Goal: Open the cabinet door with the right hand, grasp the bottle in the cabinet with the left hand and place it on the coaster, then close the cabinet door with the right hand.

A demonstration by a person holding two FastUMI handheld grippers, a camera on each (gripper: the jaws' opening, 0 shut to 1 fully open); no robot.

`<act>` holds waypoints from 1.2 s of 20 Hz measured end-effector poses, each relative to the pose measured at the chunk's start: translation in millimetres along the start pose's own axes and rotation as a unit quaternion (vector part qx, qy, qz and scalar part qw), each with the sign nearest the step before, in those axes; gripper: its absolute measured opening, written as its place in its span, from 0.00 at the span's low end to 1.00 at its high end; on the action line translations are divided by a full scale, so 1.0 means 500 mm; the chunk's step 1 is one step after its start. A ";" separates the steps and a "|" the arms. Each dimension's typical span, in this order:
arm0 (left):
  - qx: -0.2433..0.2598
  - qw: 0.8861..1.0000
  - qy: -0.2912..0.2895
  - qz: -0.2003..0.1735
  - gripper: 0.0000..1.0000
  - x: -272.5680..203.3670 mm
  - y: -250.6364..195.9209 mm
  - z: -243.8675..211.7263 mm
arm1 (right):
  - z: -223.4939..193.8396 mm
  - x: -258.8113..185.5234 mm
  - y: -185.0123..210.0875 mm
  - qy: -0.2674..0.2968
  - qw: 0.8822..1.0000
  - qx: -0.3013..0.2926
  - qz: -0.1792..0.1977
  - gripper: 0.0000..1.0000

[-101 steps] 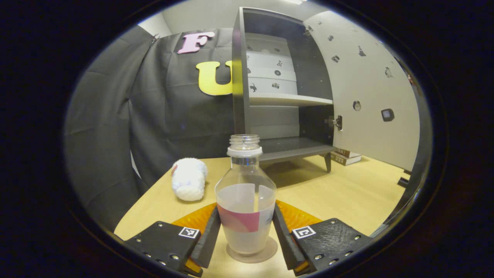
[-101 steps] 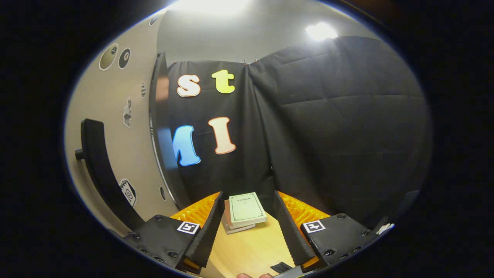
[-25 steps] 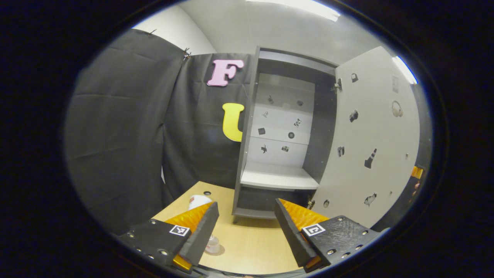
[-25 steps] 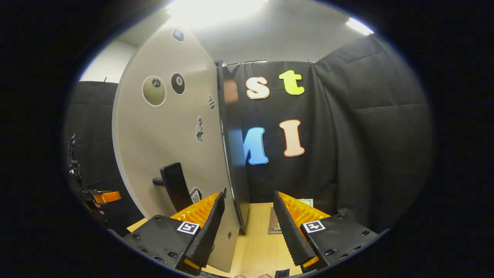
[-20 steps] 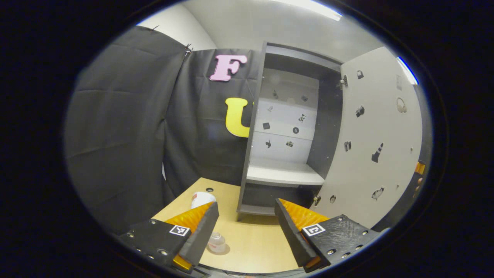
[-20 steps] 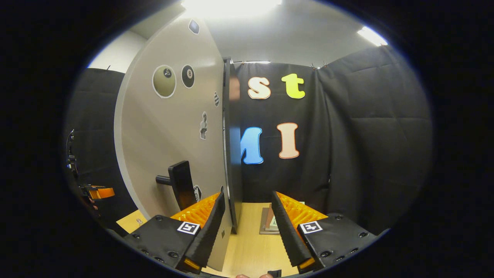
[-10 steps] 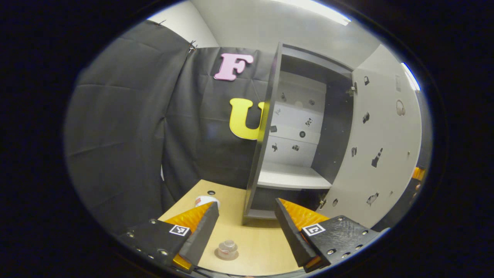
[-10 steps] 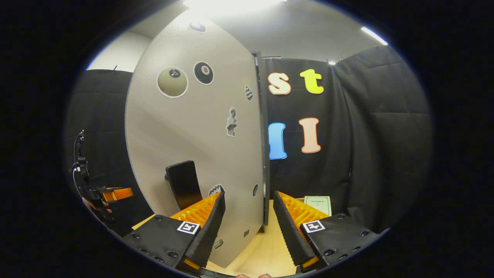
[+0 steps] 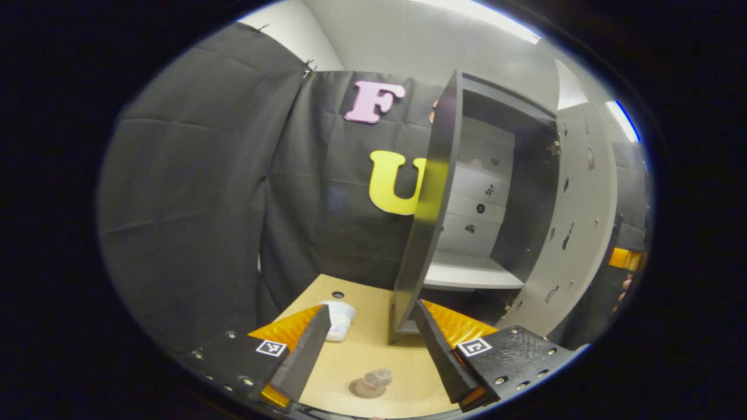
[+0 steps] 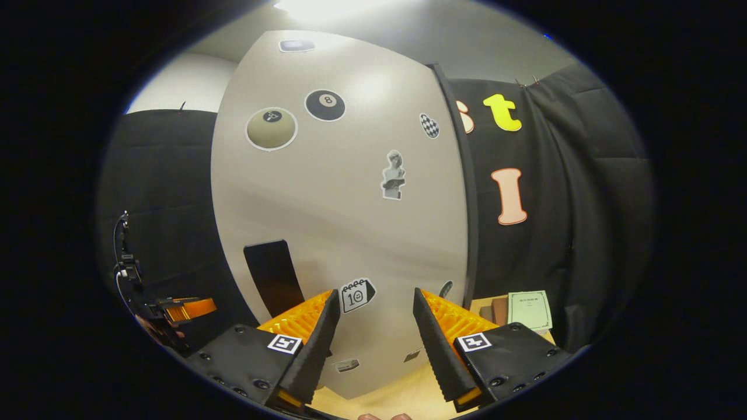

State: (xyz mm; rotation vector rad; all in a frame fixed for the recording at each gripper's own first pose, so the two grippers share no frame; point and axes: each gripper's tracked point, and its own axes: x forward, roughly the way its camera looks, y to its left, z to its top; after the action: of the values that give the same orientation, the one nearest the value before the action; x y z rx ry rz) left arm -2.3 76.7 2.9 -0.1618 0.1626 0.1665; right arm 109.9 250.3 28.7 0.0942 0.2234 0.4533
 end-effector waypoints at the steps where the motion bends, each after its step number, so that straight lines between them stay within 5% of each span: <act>1: -0.001 1.000 0.001 0.002 0.90 0.002 0.019 0.001 | -0.006 0.007 0.010 0.004 1.000 0.004 0.005 0.82; 8: -0.002 1.000 0.008 -0.016 0.90 0.012 0.081 -0.005 | -0.017 0.020 0.044 0.011 1.000 -0.012 0.017 0.82; 12: -0.017 0.997 -0.003 -0.081 0.89 0.026 0.026 -0.016 | -0.021 0.011 0.019 0.014 0.999 -0.017 -0.024 0.82; 17: 0.020 0.993 -0.009 -0.115 0.89 0.038 -0.077 -0.016 | -0.019 -0.011 -0.035 0.007 0.998 -0.011 -0.065 0.82; 24: 0.039 0.994 -0.048 -0.094 0.90 0.011 -0.214 0.034 | -0.011 -0.023 -0.107 -0.006 0.996 0.016 -0.083 0.82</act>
State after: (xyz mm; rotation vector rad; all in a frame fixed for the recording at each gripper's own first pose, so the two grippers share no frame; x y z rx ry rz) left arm 24.4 -23.7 34.1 -0.0912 0.0569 -0.0190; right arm 121.1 197.3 17.9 0.1098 0.2245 0.2841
